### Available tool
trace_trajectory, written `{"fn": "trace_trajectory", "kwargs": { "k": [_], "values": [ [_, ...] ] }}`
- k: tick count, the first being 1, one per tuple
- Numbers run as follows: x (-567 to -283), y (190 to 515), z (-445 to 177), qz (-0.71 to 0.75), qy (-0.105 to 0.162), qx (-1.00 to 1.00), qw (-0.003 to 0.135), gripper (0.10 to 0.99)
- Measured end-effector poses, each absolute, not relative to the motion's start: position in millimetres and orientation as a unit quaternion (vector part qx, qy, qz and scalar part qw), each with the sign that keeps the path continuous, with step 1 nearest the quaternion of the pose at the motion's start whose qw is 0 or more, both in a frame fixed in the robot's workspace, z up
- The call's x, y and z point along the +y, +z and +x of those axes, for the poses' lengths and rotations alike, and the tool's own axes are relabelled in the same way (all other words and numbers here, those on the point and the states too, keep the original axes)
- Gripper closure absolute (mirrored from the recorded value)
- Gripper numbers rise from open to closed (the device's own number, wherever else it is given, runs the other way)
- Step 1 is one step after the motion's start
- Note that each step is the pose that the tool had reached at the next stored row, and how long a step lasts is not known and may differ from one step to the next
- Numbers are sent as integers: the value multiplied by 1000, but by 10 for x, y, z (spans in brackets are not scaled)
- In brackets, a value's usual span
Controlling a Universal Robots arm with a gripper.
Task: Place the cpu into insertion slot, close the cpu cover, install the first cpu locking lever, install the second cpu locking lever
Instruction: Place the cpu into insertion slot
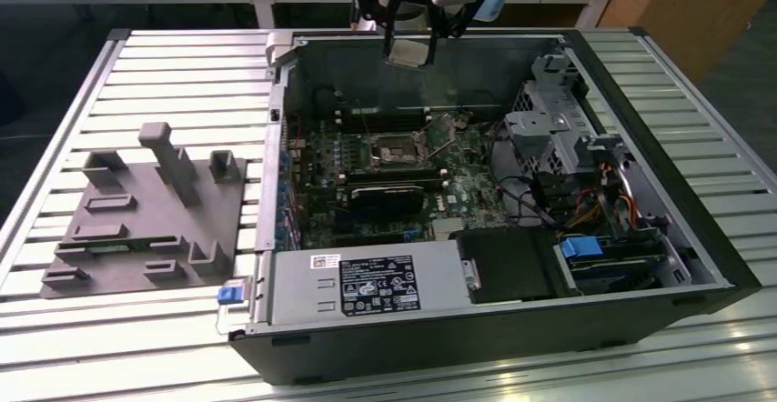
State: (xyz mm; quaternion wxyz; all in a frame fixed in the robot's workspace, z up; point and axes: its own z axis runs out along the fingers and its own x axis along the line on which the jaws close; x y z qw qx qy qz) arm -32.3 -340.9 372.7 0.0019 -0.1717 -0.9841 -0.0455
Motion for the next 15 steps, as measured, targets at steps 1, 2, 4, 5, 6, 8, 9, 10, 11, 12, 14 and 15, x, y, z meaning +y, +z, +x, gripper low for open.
{"fn": "trace_trajectory", "kwargs": {
  "k": [1,2,4,5,6,8,9,10,11,12,14,15],
  "values": [
    [-3409,3727,-323,-173,-46,-984,2,545],
    [-3409,3727,-323,-175,-46,-984,2,545],
    [-3409,3727,-323,-178,-46,-983,2,545],
    [-3409,3726,-323,-179,-46,-983,2,545],
    [-3409,3726,-323,-181,-46,-982,1,545],
    [-3409,3726,-323,-184,-46,-982,1,545],
    [-3409,3726,-323,-186,-46,-982,1,545],
    [-3409,3726,-323,-188,-46,-981,1,545],
    [-3409,3726,-323,-189,-46,-981,1,545],
    [-3409,3726,-323,-191,-46,-981,1,545],
    [-3409,3726,-323,-195,-46,-980,1,545],
    [-3409,3726,-323,-197,-46,-979,1,545]
  ]
}}
